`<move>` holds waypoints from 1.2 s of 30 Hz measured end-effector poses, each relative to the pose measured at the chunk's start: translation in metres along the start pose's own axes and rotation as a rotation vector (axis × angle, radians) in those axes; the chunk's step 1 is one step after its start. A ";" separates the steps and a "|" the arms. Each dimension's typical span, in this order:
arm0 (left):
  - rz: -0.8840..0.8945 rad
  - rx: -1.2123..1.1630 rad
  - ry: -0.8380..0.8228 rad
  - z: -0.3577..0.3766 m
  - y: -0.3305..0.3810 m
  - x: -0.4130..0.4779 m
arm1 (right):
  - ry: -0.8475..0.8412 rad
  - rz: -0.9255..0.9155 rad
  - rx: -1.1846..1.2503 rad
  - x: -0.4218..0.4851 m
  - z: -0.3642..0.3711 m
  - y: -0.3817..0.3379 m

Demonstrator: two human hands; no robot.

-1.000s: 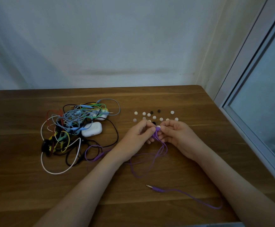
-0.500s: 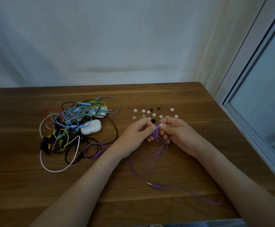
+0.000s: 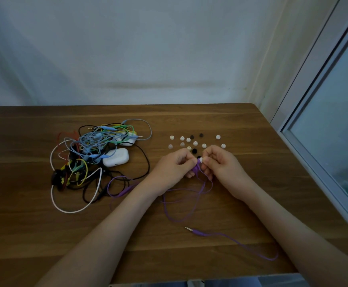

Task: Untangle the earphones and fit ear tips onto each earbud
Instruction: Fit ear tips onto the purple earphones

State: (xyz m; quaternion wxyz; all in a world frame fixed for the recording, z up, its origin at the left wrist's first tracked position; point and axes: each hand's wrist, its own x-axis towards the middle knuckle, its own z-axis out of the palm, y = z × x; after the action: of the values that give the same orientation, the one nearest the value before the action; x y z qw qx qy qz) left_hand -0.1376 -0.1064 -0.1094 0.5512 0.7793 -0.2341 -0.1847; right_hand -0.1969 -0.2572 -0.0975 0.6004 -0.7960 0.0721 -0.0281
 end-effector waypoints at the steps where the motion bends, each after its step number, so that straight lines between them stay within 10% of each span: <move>1: 0.002 0.009 0.000 0.000 0.000 0.000 | 0.007 -0.019 -0.014 -0.001 0.001 0.000; 15: 0.063 -0.625 -0.043 -0.012 0.020 -0.012 | -0.279 -0.171 -0.025 -0.006 -0.001 -0.004; 25: 0.080 -0.471 0.104 -0.013 0.045 -0.027 | -0.224 -0.220 0.372 -0.012 -0.018 -0.023; 36: 0.083 -0.251 0.082 -0.012 0.062 -0.040 | -0.197 -0.242 0.267 -0.026 -0.017 -0.043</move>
State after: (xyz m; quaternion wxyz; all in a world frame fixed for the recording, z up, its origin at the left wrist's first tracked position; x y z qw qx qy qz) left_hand -0.1735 -0.0916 -0.0455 0.6607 0.7007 -0.2186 -0.1574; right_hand -0.2218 -0.2580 -0.0505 0.6971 -0.7110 -0.0873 -0.0314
